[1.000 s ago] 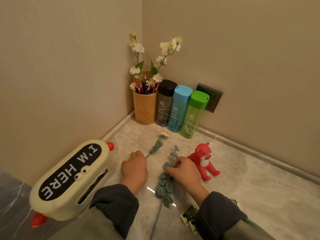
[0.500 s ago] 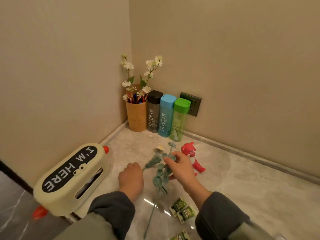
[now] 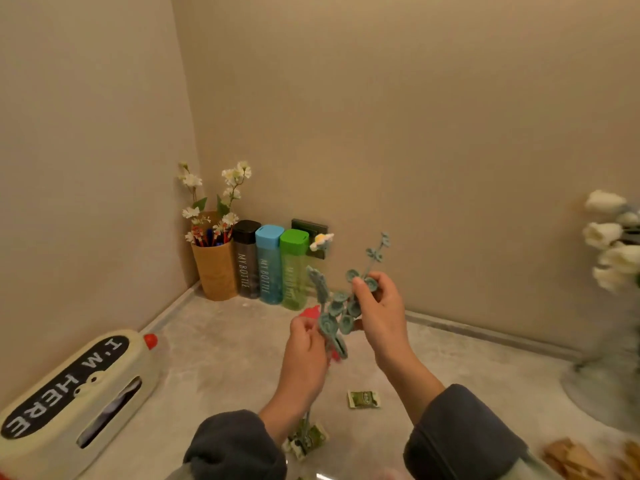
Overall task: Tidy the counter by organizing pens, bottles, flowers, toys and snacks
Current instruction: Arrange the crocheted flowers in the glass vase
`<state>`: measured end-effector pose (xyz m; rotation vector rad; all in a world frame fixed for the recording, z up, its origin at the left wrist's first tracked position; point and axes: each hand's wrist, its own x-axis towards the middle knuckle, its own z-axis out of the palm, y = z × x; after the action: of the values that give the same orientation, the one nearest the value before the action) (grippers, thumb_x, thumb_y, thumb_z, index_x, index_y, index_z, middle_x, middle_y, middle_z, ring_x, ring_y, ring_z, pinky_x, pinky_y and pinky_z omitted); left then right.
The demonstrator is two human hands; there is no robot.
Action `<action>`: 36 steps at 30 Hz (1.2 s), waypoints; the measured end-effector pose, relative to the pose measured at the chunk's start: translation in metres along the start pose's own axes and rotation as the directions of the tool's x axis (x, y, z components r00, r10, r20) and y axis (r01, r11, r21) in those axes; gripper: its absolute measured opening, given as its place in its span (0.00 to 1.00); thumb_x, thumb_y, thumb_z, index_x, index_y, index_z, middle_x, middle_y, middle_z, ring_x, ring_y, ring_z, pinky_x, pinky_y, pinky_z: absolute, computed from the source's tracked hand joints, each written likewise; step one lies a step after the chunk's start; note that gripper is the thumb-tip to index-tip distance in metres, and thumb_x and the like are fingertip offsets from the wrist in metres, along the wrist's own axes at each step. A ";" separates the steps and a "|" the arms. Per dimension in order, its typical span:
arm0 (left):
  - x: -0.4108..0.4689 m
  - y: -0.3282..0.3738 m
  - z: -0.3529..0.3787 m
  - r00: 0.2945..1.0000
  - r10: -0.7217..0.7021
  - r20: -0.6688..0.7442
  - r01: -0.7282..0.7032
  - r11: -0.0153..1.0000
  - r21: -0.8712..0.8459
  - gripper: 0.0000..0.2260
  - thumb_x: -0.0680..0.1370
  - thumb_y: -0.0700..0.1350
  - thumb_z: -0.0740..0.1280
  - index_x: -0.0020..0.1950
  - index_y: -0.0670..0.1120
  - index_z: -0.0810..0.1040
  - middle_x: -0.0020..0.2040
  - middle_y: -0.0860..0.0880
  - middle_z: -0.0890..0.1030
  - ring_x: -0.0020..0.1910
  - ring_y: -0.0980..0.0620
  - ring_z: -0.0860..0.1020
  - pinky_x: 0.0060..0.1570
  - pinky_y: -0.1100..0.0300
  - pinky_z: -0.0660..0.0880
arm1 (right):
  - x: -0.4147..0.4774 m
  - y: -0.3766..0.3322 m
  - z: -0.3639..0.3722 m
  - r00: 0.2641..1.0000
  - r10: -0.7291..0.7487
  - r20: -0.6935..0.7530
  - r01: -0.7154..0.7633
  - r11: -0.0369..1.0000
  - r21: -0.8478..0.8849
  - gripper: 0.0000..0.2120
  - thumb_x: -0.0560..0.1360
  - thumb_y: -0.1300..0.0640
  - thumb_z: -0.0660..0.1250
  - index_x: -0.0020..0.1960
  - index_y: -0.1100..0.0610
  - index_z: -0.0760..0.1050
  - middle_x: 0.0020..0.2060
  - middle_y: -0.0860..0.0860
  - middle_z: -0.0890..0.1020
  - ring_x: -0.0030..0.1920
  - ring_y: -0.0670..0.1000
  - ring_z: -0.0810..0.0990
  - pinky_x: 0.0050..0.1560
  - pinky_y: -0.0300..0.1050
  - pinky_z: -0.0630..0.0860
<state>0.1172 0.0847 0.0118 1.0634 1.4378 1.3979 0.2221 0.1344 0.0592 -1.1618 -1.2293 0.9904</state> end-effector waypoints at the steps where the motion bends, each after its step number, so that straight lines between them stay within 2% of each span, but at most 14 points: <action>1: -0.006 0.007 0.016 0.999 0.034 -0.013 -0.034 0.999 -0.033 0.03 0.83 0.44 0.55 0.53 0.49 0.68 0.42 0.43 0.81 0.37 0.47 0.80 0.29 0.61 0.72 | -0.001 -0.010 -0.015 1.000 -0.005 -0.002 0.005 0.999 0.033 0.04 0.78 0.54 0.66 0.47 0.54 0.74 0.37 0.55 0.79 0.37 0.52 0.80 0.34 0.53 0.79; 3: -0.019 0.020 0.050 0.993 0.107 -0.044 -0.110 0.990 -0.087 0.03 0.82 0.42 0.57 0.52 0.49 0.69 0.42 0.42 0.78 0.37 0.47 0.75 0.32 0.57 0.70 | -0.006 -0.031 -0.047 0.999 -0.031 -0.012 0.032 0.997 0.070 0.05 0.78 0.55 0.67 0.47 0.56 0.75 0.38 0.56 0.81 0.37 0.51 0.82 0.31 0.50 0.81; 7: -0.043 0.043 0.119 0.982 0.187 -0.028 -0.189 0.965 -0.184 0.03 0.82 0.44 0.57 0.50 0.51 0.68 0.40 0.45 0.77 0.34 0.51 0.72 0.33 0.55 0.68 | -0.022 -0.064 -0.117 0.990 -0.129 -0.052 0.133 0.989 0.070 0.02 0.76 0.57 0.69 0.48 0.54 0.78 0.39 0.53 0.84 0.41 0.51 0.84 0.36 0.50 0.83; 13: -0.081 0.067 0.218 0.953 0.295 0.074 -0.261 0.919 -0.296 0.03 0.82 0.45 0.57 0.49 0.52 0.67 0.41 0.46 0.76 0.32 0.55 0.74 0.32 0.56 0.70 | -0.045 -0.090 -0.225 0.955 -0.256 -0.149 0.233 0.960 -0.158 0.05 0.73 0.56 0.72 0.49 0.51 0.79 0.39 0.48 0.83 0.42 0.49 0.83 0.44 0.53 0.83; 15: -0.095 0.073 0.247 0.944 0.314 0.103 -0.269 0.912 -0.309 0.03 0.82 0.46 0.58 0.49 0.52 0.67 0.43 0.46 0.78 0.36 0.54 0.77 0.35 0.55 0.74 | -0.053 -0.092 -0.256 0.943 -0.291 -0.161 0.249 0.939 -0.235 0.08 0.72 0.56 0.73 0.49 0.47 0.77 0.38 0.45 0.81 0.42 0.47 0.82 0.45 0.49 0.82; 18: -0.113 0.079 0.288 0.933 0.339 0.117 -0.287 0.901 -0.326 0.04 0.82 0.45 0.57 0.48 0.53 0.66 0.46 0.46 0.78 0.40 0.55 0.79 0.39 0.56 0.77 | -0.063 -0.093 -0.297 0.927 -0.330 -0.177 0.273 0.920 -0.282 0.11 0.72 0.57 0.73 0.48 0.42 0.76 0.42 0.44 0.82 0.43 0.42 0.82 0.45 0.41 0.80; 21: -0.126 0.083 0.320 0.931 0.341 0.130 -0.281 0.898 -0.340 0.05 0.82 0.43 0.56 0.47 0.51 0.65 0.44 0.46 0.77 0.36 0.57 0.77 0.35 0.60 0.74 | -0.067 -0.096 -0.329 0.919 -0.343 -0.195 0.268 0.905 -0.329 0.12 0.74 0.56 0.71 0.51 0.41 0.75 0.44 0.44 0.83 0.44 0.42 0.82 0.47 0.43 0.81; 23: -0.133 0.088 0.337 0.924 0.351 0.152 -0.279 0.890 -0.361 0.05 0.83 0.44 0.56 0.47 0.49 0.65 0.40 0.48 0.75 0.32 0.56 0.74 0.32 0.59 0.71 | -0.067 -0.102 -0.351 0.902 -0.378 -0.208 0.282 0.881 -0.380 0.13 0.75 0.57 0.70 0.50 0.39 0.74 0.44 0.44 0.82 0.44 0.42 0.82 0.47 0.45 0.81; 26: -0.137 0.102 0.351 0.868 0.477 0.141 -0.412 0.848 -0.333 0.07 0.83 0.47 0.53 0.46 0.50 0.65 0.35 0.53 0.74 0.32 0.55 0.73 0.33 0.62 0.72 | -0.062 -0.124 -0.384 0.842 -0.466 -0.271 0.326 0.840 -0.433 0.12 0.76 0.56 0.68 0.51 0.39 0.74 0.44 0.42 0.82 0.45 0.42 0.81 0.47 0.45 0.81; 28: -0.135 0.114 0.359 0.826 0.549 0.128 -0.495 0.816 -0.299 0.07 0.83 0.47 0.52 0.46 0.51 0.64 0.35 0.50 0.73 0.33 0.53 0.73 0.35 0.60 0.72 | -0.056 -0.142 -0.405 0.782 -0.530 -0.327 0.366 0.816 -0.447 0.11 0.77 0.57 0.66 0.50 0.39 0.73 0.43 0.39 0.81 0.45 0.41 0.81 0.46 0.38 0.79; 30: -0.132 0.126 0.368 0.813 0.570 0.118 -0.519 0.802 -0.295 0.07 0.83 0.46 0.52 0.46 0.49 0.64 0.36 0.48 0.71 0.32 0.52 0.70 0.34 0.56 0.70 | -0.048 -0.160 -0.422 0.722 -0.584 -0.372 0.386 0.785 -0.485 0.12 0.78 0.57 0.65 0.50 0.38 0.72 0.43 0.37 0.80 0.46 0.39 0.80 0.44 0.32 0.77; 31: -0.132 0.132 0.374 0.813 0.569 0.120 -0.515 0.800 -0.308 0.06 0.83 0.45 0.52 0.47 0.48 0.64 0.36 0.47 0.70 0.32 0.52 0.68 0.34 0.54 0.68 | -0.042 -0.167 -0.429 0.697 -0.601 -0.392 0.389 0.775 -0.497 0.12 0.79 0.57 0.64 0.52 0.39 0.71 0.43 0.37 0.80 0.46 0.39 0.80 0.45 0.33 0.76; 33: -0.133 0.145 0.386 0.810 0.567 0.149 -0.490 0.795 -0.359 0.07 0.83 0.45 0.52 0.47 0.45 0.64 0.36 0.46 0.69 0.32 0.51 0.67 0.33 0.53 0.67 | -0.030 -0.179 -0.442 0.652 -0.622 -0.434 0.393 0.766 -0.509 0.10 0.79 0.57 0.63 0.57 0.45 0.72 0.45 0.38 0.79 0.47 0.41 0.79 0.48 0.39 0.78; 36: -0.133 0.163 0.403 0.787 0.581 0.207 -0.458 0.776 -0.434 0.07 0.83 0.45 0.52 0.47 0.46 0.65 0.33 0.47 0.73 0.28 0.50 0.70 0.27 0.60 0.69 | -0.014 -0.192 -0.452 0.594 -0.643 -0.484 0.409 0.759 -0.507 0.11 0.80 0.57 0.62 0.61 0.49 0.72 0.45 0.40 0.78 0.47 0.42 0.79 0.49 0.44 0.79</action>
<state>0.5437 0.0739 0.1682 1.4366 0.6058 1.6888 0.6604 0.0391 0.2580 -1.1407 -1.0901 -0.1244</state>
